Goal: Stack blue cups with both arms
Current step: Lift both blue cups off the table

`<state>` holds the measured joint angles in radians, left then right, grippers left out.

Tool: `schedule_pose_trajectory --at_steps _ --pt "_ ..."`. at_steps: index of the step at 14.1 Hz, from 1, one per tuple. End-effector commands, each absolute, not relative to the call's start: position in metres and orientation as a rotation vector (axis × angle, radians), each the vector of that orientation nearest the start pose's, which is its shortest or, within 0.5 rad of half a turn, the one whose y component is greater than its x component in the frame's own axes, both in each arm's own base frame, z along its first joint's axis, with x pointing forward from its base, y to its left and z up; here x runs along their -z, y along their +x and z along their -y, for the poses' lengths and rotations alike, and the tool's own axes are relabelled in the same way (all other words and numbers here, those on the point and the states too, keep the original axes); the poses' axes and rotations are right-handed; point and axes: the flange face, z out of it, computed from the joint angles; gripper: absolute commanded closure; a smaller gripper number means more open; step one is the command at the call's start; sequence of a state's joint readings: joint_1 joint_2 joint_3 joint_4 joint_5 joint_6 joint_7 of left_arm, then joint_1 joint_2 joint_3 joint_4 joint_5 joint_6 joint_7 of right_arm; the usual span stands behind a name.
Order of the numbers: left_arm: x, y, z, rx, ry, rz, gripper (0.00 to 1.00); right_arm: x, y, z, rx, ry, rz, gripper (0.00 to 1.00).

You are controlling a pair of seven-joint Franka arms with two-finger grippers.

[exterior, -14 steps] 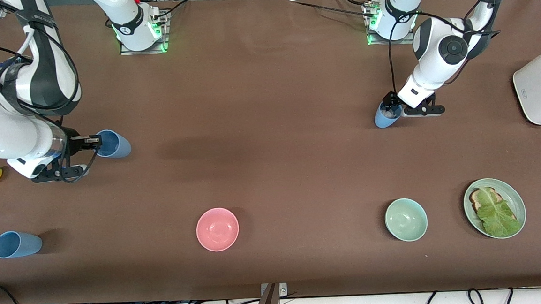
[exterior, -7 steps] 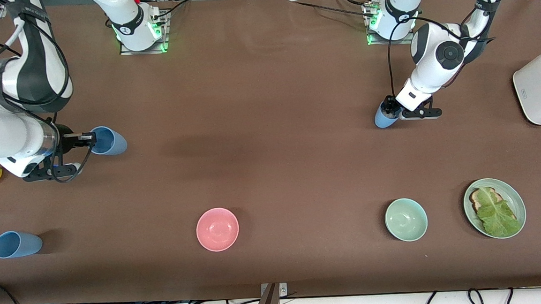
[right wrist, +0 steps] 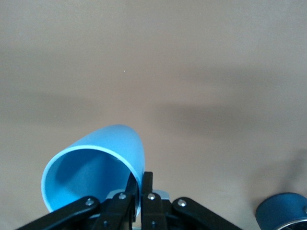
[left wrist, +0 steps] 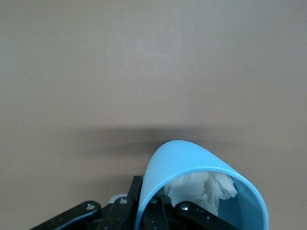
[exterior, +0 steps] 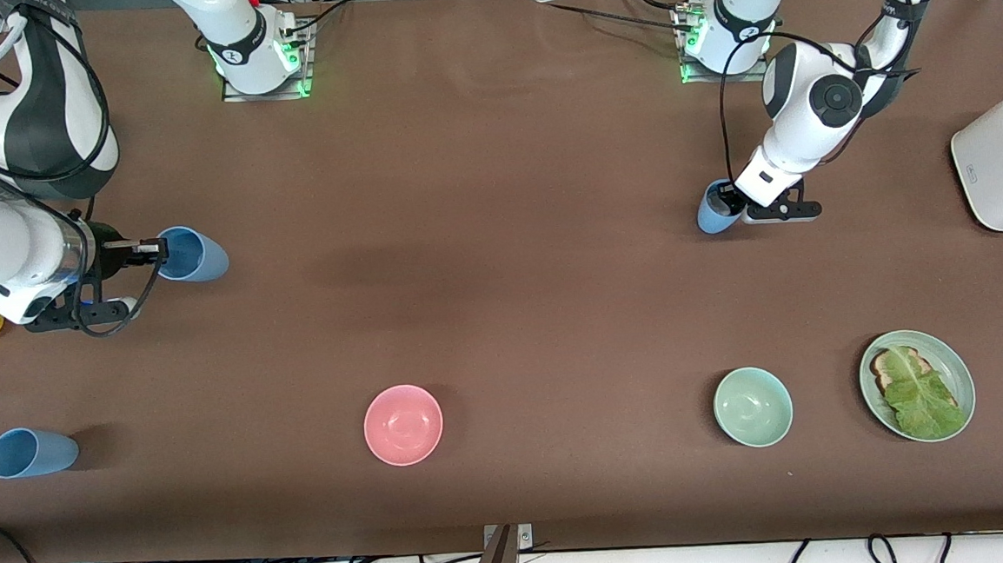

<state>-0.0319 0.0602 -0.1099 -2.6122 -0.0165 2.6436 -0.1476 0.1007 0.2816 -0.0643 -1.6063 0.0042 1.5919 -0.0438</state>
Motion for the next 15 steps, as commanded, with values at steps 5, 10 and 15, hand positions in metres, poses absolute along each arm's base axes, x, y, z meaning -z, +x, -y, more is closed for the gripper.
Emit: schedule_pose_trajectory --at_steps 5,10,15 --pt "-0.268 0.460 0.106 0.082 -3.161 0.195 1.00 -0.456 0.611 -0.031 -0.458 -3.106 0.120 1.00" --pt "-0.303 0.472 0.189 0.112 -3.175 0.368 1.00 -0.456 0.611 -0.031 -0.458 -3.106 0.122 1.00" --pt "-0.294 0.462 0.283 0.069 -3.179 0.555 1.00 -0.456 0.611 -0.031 -0.458 -3.106 0.122 1.00"
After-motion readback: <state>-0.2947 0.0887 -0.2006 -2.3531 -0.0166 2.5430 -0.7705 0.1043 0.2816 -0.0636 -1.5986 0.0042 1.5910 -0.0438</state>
